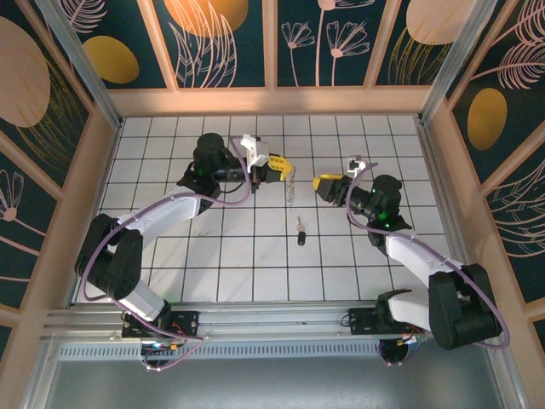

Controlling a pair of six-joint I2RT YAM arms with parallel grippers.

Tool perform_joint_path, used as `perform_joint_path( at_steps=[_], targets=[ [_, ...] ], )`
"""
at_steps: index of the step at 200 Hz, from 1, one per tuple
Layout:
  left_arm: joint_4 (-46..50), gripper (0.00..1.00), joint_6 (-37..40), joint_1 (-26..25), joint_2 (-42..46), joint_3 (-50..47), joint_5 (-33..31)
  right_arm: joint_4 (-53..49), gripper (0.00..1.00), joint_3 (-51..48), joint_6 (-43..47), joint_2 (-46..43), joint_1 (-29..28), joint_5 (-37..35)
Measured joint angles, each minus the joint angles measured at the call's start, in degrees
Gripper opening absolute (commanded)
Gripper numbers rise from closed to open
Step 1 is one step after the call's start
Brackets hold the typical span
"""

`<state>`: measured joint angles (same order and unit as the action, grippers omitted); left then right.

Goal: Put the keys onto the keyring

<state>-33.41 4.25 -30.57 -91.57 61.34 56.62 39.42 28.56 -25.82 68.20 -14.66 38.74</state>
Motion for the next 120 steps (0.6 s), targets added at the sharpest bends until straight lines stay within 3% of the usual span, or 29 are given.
perform_joint_path(
  at_steps=[38, 120],
  targets=[
    [5.16, 0.00, -2.64, 0.02, -1.42, 3.19, 1.75, 2.19, 0.43, 1.11, 0.04, -2.16, 0.20, 4.61],
    [6.56, 0.00, -8.28, 0.02, -1.49, 3.72, 6.40, 6.54, 0.39, 7.63, -0.92, -0.70, 1.07, 19.47]
  ],
)
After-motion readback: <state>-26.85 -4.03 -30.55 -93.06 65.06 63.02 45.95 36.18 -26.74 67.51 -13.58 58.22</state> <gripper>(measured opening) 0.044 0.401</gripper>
